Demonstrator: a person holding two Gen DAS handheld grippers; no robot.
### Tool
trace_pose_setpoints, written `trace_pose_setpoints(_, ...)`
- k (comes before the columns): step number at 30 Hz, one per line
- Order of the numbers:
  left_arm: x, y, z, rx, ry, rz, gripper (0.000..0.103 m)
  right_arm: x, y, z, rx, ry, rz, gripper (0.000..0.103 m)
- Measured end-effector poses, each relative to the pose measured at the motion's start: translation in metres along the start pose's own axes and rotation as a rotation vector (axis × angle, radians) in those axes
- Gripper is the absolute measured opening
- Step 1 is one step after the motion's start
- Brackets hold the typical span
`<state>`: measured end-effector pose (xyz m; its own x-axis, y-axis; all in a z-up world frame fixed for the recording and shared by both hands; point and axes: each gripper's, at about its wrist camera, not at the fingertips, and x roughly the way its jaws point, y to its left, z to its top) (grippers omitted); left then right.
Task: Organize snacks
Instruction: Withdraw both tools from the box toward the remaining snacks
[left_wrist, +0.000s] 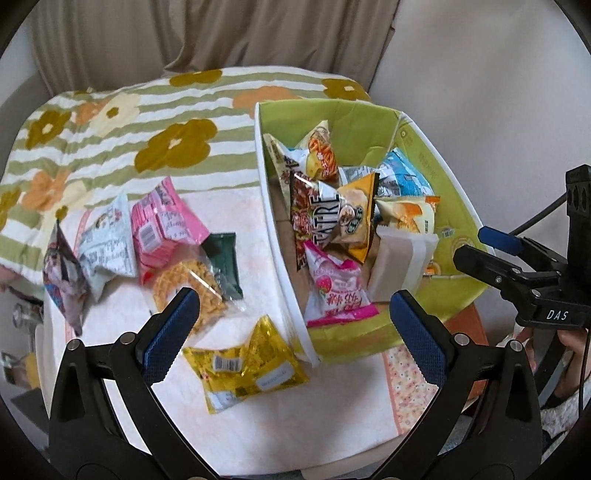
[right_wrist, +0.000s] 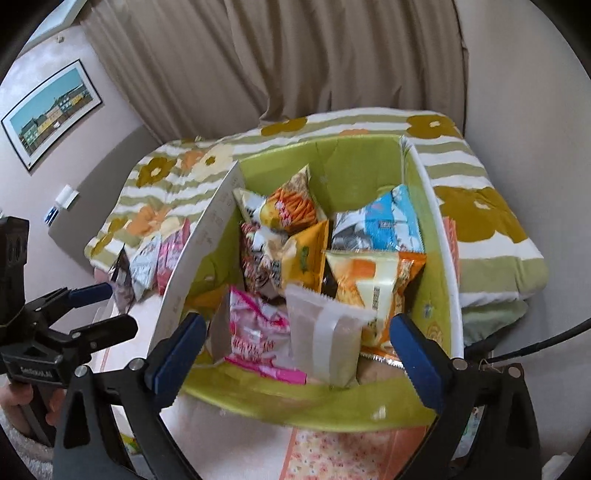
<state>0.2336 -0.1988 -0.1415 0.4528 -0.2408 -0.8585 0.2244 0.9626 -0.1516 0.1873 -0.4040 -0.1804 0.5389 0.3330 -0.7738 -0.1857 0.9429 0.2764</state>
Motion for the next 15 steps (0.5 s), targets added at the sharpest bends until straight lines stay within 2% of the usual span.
trace_pose_setpoints(8,-0.021,0.012,-0.029,-0.027,-0.015,0.085,0.102,-0.003,0.018,-0.001,-0.053,-0.019,0.098,0.099)
trace_pose_setpoints(15,-0.032,0.046,-0.045,-0.088,-0.025,0.115,0.102,-0.005,0.041,0.003,-0.082,-0.032,0.126,0.099)
